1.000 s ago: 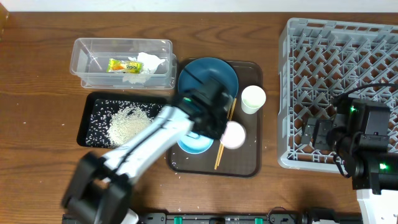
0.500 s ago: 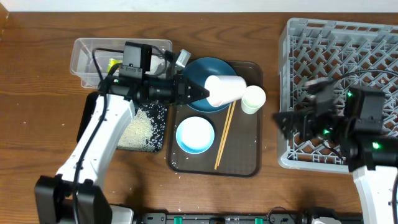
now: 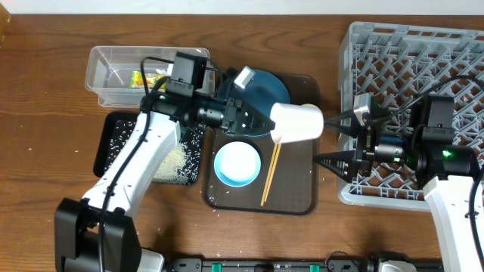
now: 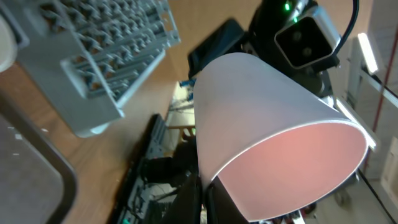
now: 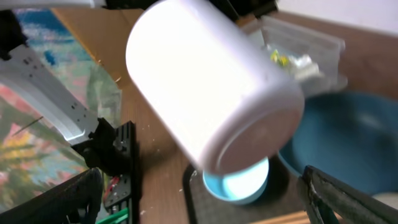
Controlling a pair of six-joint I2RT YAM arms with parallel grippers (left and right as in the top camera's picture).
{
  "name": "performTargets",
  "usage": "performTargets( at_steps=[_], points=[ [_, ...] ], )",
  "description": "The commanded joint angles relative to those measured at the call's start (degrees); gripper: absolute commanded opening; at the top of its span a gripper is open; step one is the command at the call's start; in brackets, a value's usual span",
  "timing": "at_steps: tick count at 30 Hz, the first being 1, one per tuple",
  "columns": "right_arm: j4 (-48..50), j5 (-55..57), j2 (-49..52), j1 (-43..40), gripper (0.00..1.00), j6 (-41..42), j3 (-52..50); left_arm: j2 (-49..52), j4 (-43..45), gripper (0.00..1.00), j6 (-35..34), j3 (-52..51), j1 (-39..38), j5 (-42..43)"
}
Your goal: Sort waste into correct bins and load items into the dishwasher rack
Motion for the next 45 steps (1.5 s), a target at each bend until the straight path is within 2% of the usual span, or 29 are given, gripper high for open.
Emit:
performTargets(
  at_steps=[1, 16, 19, 24, 29, 30, 31, 33, 35, 39, 42, 44, 45],
  points=[
    [1.84, -3.96, 0.20, 0.17, 0.99, -3.08, 1.01, 0.24, 0.31, 0.06, -0.13, 0.61, -0.92, 3.10],
    [7.91, -6.49, 0.39, 3.19, 0.99, -3.10, 1.01, 0.24, 0.85, 0.06, -0.13, 0.61, -4.90, 4.61],
    [8.61, -6.49, 0.37, 4.28, 0.96, -3.10, 1.01, 0.24, 1.16, 0.06, -0.13, 0.61, -5.14, 4.61],
    [8.55, -6.43, 0.37, 4.68, 0.76, -3.06, 1.01, 0.24, 1.20, 0.06, -0.13, 0.61, -5.14, 4.61],
    [8.39, -5.09, 0.39, 4.66, 0.64, -2.34, 1.01, 0.24, 1.60, 0.07, -0.09, 0.61, -5.11, 3.74],
    [8.15, -4.57, 0.39, 4.66, 0.63, -2.08, 1.01, 0.24, 1.55, 0.10, -0.09, 0.61, -5.14, 2.08],
    [8.04, -3.54, 0.37, 4.66, 0.63, -0.92, 1.01, 0.24, 1.55, 0.17, -0.09, 0.59, -5.11, -0.35],
    [7.65, 0.79, 0.39, 4.66, 0.63, 3.37, 1.01, 0.24, 1.38, 0.41, -0.07, 0.44, -5.14, -6.10],
    [6.56, 8.79, 0.37, 4.66, 0.57, 7.56, 1.01, 0.24, -0.20, 0.43, -0.07, 0.33, -5.14, -15.65],
    [4.74, 32.15, 0.28, 4.46, 0.42, 19.85, 1.05, 0.24, -7.45, 0.47, -0.11, 0.33, -4.66, -39.10],
    [2.23, 45.31, -0.52, 3.02, 0.38, 25.22, 1.99, -0.04, -13.14, 0.48, -0.04, 0.35, -2.99, -48.74],
    [-0.44, 50.88, -1.22, 1.38, 0.36, 25.46, 3.56, -0.61, -16.90, 0.50, 0.68, 0.35, -1.11, -51.71],
    [-1.81, 54.38, -1.51, 0.33, 0.32, 25.51, 4.76, -1.03, -18.88, 0.50, 1.73, 0.35, 0.07, -52.83]
  ],
)
